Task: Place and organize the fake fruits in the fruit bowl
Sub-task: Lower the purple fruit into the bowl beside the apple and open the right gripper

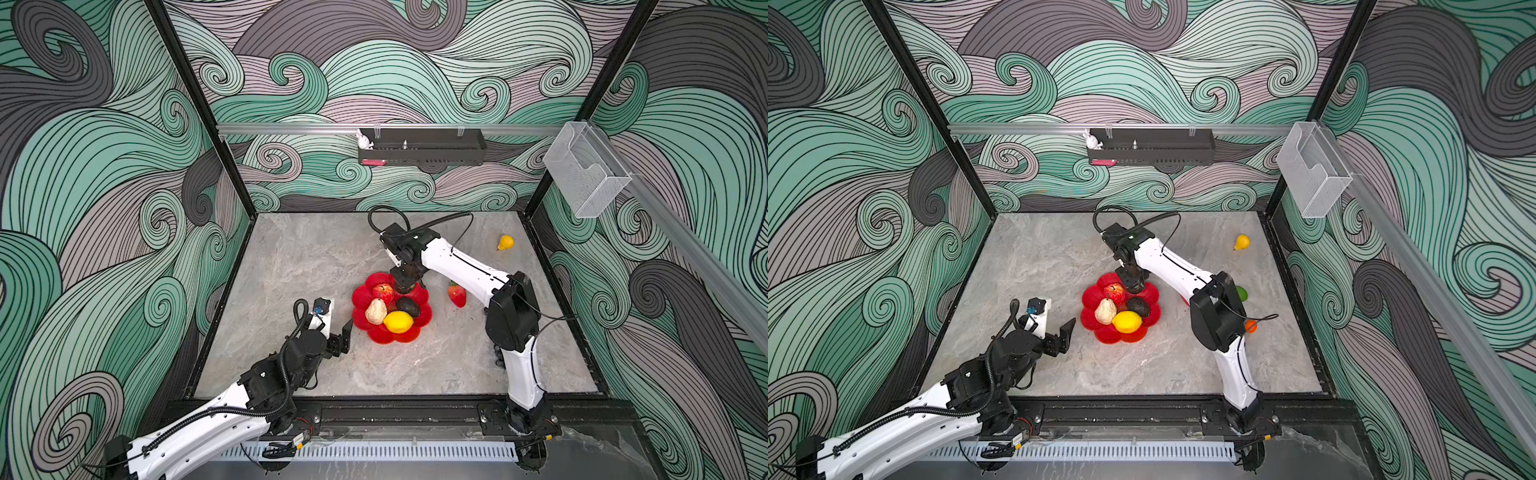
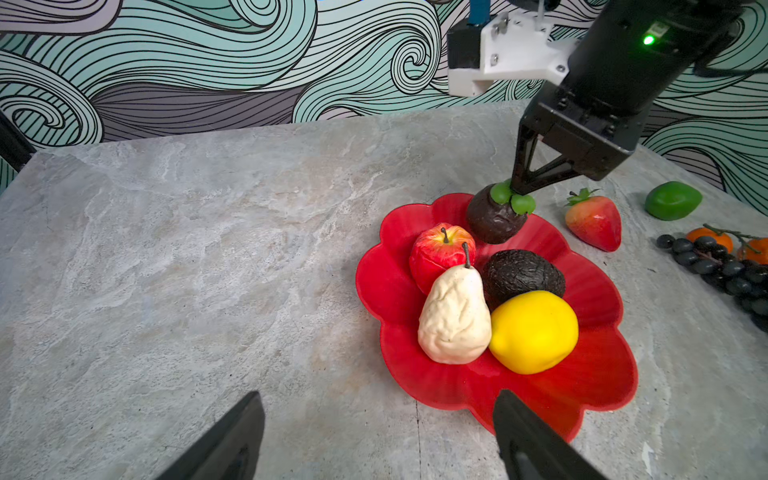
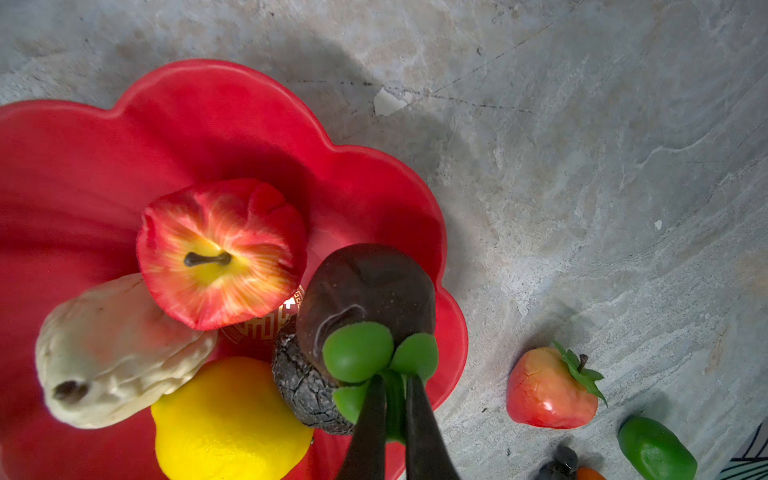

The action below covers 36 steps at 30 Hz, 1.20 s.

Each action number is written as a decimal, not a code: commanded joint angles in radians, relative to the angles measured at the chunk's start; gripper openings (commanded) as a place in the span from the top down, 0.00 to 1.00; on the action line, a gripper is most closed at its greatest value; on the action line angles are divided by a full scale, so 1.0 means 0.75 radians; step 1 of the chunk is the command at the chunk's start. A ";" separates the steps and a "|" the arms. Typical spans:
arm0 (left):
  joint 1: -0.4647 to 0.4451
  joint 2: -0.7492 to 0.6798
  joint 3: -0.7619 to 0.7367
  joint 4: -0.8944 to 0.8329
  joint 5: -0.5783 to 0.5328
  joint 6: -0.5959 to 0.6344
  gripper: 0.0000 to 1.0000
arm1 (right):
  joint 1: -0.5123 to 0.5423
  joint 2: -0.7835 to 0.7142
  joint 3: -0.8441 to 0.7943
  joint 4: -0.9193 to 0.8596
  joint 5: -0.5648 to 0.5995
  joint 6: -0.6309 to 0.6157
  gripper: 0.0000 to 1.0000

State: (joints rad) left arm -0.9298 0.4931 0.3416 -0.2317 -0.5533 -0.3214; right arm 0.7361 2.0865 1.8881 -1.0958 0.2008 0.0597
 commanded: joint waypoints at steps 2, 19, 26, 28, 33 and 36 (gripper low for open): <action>0.011 -0.009 0.003 -0.012 -0.013 0.004 0.12 | 0.029 0.037 0.054 -0.053 0.021 -0.008 1.00; 0.011 -0.025 0.003 -0.018 -0.013 0.006 0.12 | 0.076 0.161 0.180 -0.137 0.041 -0.041 0.98; 0.011 -0.026 0.001 -0.017 -0.013 0.005 0.12 | 0.096 0.212 0.222 -0.174 0.066 -0.054 0.95; 0.012 -0.025 0.001 -0.018 -0.013 0.006 0.12 | 0.100 0.214 0.226 -0.175 0.065 -0.053 0.94; 0.012 -0.023 0.001 -0.016 -0.013 0.006 0.12 | 0.103 0.213 0.237 -0.175 0.068 -0.052 0.89; 0.012 -0.021 0.001 -0.016 -0.015 0.007 0.12 | 0.102 0.207 0.239 -0.175 0.068 -0.049 0.83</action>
State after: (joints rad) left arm -0.9295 0.4801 0.3416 -0.2329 -0.5529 -0.3214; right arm 0.8082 2.2395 2.0438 -1.2011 0.2363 0.0284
